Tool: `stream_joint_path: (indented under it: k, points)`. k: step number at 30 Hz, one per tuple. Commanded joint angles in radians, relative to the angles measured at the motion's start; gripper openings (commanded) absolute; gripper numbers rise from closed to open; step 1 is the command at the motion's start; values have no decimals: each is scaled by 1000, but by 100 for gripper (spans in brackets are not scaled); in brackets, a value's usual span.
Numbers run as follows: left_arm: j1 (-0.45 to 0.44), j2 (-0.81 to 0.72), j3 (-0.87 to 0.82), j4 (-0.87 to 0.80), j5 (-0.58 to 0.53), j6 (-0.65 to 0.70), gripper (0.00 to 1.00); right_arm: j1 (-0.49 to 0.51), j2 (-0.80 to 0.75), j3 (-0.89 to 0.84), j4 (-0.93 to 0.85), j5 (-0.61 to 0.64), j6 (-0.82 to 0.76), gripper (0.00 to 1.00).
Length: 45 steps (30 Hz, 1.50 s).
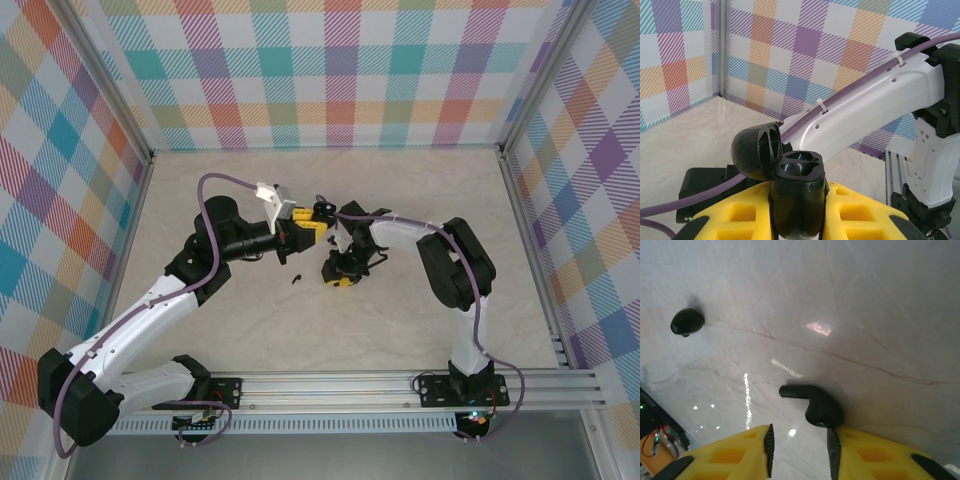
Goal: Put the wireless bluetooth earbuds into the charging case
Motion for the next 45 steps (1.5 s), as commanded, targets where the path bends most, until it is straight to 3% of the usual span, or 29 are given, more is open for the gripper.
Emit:
stream_joint_path:
  k: [1, 21, 33, 45]
  points:
    - [-11, -18, -15, 8, -5, -2, 12, 9, 22, 34, 4, 56, 20, 36]
    - [-11, -35, -25, -2, -19, 4, 12, 78, 53, 182, -109, 273, -24, 36]
    - [-11, -47, -24, -4, -19, 6, 11, 86, 82, 312, -213, 307, -216, 45]
    - [-11, -51, -22, -2, -25, 4, 11, 118, 189, 472, -368, 366, -303, 44]
